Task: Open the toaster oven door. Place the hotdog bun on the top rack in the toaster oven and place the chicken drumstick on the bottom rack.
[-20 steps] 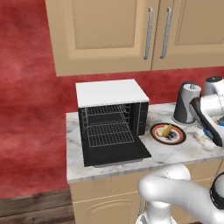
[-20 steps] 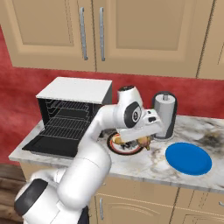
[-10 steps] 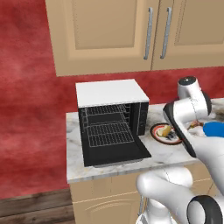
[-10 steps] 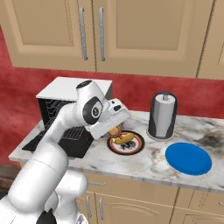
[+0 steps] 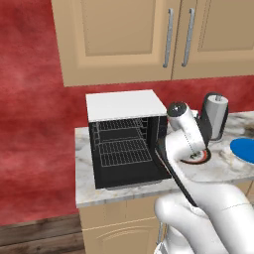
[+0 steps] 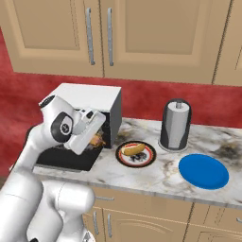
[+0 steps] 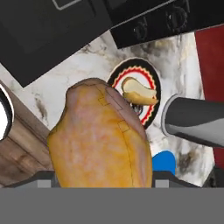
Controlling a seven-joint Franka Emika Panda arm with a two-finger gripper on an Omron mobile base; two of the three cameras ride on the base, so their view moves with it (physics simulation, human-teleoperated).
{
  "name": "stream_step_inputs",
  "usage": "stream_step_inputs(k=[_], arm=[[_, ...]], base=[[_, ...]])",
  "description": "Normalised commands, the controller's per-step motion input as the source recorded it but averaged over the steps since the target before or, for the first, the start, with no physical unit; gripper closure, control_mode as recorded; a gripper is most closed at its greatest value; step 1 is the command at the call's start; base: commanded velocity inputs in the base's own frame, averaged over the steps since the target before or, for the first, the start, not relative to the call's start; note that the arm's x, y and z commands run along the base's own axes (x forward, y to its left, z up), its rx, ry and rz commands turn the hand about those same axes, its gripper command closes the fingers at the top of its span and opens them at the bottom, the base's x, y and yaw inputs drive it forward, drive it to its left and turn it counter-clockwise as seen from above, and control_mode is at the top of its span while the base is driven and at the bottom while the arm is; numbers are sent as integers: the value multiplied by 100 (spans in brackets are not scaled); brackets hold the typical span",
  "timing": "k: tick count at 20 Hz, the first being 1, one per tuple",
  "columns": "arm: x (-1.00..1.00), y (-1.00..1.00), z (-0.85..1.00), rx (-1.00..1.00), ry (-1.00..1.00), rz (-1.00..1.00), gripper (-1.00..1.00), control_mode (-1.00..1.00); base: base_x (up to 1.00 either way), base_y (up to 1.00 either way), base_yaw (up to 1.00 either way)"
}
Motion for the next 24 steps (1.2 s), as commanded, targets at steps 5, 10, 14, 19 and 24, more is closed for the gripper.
stream_step_inputs(k=[5,10,14,19,24], arm=[[44,100,-1,-11,0,9,100,-100],[90,100,-14,-5,6,2,100,-100],[85,84,-42,0,15,5,100,-100],[36,75,-12,0,4,7,100,-100],[22,52,-34,0,-1,6,100,-100]], base=[[0,0,0],[0,0,0],[0,0,0],[0,0,0],[0,0,0]])
